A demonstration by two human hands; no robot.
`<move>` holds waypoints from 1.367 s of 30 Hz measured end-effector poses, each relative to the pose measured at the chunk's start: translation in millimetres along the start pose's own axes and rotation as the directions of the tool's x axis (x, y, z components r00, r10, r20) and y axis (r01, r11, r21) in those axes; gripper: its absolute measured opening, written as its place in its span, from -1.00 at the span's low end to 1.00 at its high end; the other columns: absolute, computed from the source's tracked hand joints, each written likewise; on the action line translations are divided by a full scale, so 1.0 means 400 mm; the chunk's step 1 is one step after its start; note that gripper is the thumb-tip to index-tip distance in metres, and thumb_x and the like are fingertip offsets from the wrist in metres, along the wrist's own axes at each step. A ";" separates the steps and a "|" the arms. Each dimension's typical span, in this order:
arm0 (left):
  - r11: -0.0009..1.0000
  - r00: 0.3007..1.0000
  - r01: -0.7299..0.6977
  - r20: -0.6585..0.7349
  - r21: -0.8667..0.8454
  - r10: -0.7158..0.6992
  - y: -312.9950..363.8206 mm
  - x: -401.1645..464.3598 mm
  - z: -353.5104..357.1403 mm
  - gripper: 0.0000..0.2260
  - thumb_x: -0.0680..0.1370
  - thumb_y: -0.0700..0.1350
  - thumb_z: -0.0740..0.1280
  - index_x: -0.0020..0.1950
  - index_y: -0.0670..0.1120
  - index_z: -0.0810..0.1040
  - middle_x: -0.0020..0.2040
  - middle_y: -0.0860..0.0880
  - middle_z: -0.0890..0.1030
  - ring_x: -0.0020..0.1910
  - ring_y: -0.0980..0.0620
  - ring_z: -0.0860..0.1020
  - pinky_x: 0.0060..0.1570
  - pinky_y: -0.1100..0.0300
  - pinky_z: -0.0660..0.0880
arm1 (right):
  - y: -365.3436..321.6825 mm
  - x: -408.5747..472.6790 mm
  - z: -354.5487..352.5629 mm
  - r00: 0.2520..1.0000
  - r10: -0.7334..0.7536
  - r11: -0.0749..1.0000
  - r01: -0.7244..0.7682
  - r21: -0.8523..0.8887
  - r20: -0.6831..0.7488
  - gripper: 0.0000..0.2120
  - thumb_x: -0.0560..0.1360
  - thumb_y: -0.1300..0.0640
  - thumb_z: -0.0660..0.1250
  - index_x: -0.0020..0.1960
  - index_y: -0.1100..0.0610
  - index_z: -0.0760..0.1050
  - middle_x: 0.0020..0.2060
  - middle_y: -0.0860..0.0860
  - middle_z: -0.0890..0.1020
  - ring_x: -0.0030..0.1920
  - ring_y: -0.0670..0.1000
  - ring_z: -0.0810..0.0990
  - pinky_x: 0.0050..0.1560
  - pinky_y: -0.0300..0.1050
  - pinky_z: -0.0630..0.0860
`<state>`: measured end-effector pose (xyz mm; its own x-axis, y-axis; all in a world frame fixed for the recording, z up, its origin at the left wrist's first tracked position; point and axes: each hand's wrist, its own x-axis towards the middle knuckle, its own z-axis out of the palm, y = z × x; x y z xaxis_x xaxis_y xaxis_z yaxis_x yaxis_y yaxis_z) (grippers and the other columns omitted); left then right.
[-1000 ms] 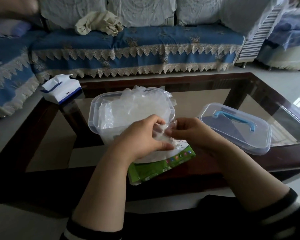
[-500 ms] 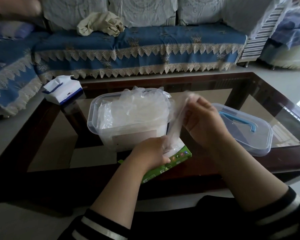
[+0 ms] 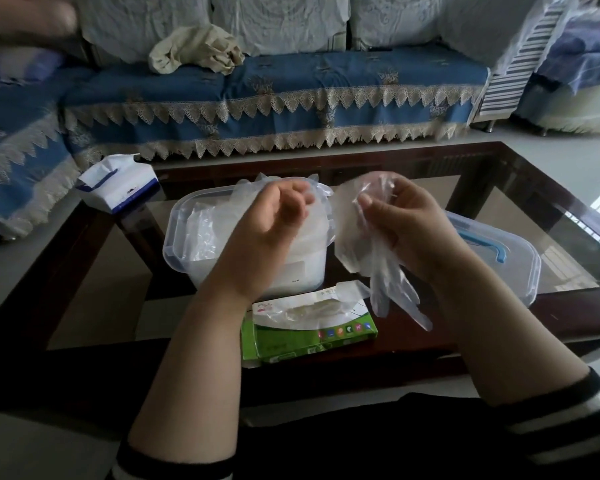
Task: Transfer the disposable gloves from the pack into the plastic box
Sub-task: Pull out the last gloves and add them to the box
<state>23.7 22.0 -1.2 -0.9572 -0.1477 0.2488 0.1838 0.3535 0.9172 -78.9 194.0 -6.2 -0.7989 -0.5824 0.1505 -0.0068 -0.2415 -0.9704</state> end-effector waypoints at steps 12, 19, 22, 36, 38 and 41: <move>0.984 0.983 -0.121 -0.123 0.128 0.137 -0.016 0.054 0.036 -0.78 0.60 -0.21 0.30 -0.01 0.06 0.31 -0.26 0.02 0.62 -0.24 0.17 0.61 -0.11 0.28 0.53 | 0.016 0.018 0.021 0.998 0.026 0.986 -0.015 -0.167 0.062 -0.53 0.30 0.15 0.44 0.19 0.15 0.43 -0.07 0.39 0.53 -0.12 0.21 0.54 -0.05 0.05 0.58; 0.952 0.954 0.004 -0.285 0.307 0.088 -0.031 0.070 -0.019 -0.64 0.59 -0.39 0.14 -0.22 0.03 0.47 -0.23 0.04 0.52 -0.41 0.22 0.45 -0.35 0.33 0.49 | -0.002 0.058 -0.009 0.963 0.239 0.906 -0.176 -0.384 0.122 -0.43 0.26 0.07 0.44 0.26 0.00 0.43 -0.16 0.08 0.65 -0.18 0.05 0.63 -0.10 -0.05 0.60; 0.916 0.925 0.073 -0.371 0.394 0.086 -0.051 0.075 -0.054 -0.67 0.64 -0.32 0.12 -0.01 0.00 0.60 -0.13 0.12 0.55 -0.21 0.16 0.48 -0.21 0.37 0.45 | 0.013 0.085 -0.012 0.984 0.168 0.945 -0.179 -0.274 -0.066 -0.51 0.33 0.12 0.45 0.25 0.04 0.47 -0.13 0.02 0.64 -0.17 -0.02 0.60 -0.10 -0.10 0.55; 0.590 0.873 0.466 -0.450 0.659 -0.187 -0.141 0.100 -0.155 -0.57 0.63 0.17 0.15 0.37 -0.06 0.46 0.38 -0.06 0.43 0.32 -0.09 0.41 0.17 0.00 0.40 | 0.148 0.198 0.086 0.901 -0.267 0.731 -0.043 -0.681 -0.343 -0.71 0.49 0.06 0.40 0.18 0.06 0.47 -0.02 -0.09 0.56 -0.04 -0.08 0.54 -0.01 -0.13 0.53; 0.449 0.887 0.461 -0.407 0.766 -0.216 -0.151 0.098 -0.155 -0.49 0.60 0.22 0.17 0.43 -0.06 0.40 0.43 -0.08 0.37 0.39 -0.15 0.31 0.27 -0.07 0.33 | 0.159 0.200 0.086 0.906 -0.268 0.679 -0.064 -0.732 -0.329 -0.69 0.49 0.03 0.39 0.20 0.05 0.47 0.10 -0.04 0.53 0.08 -0.02 0.51 0.10 -0.06 0.51; 0.302 0.877 0.471 -0.401 0.829 -0.265 -0.157 0.093 -0.157 -0.45 0.58 0.24 0.17 0.45 -0.07 0.39 0.46 -0.11 0.33 0.41 -0.19 0.22 0.32 -0.09 0.23 | 0.157 0.192 0.077 0.911 -0.262 0.641 -0.083 -0.763 -0.319 -0.65 0.49 0.02 0.39 0.25 0.07 0.47 0.21 0.02 0.48 0.19 0.03 0.45 0.21 -0.04 0.45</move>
<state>-9.5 -63.8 -29.8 -0.7984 -0.5938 0.0996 -0.5803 0.8030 0.1356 -122.2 110.3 -49.7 -0.9178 -0.2195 0.3308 -0.3968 0.4855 -0.7790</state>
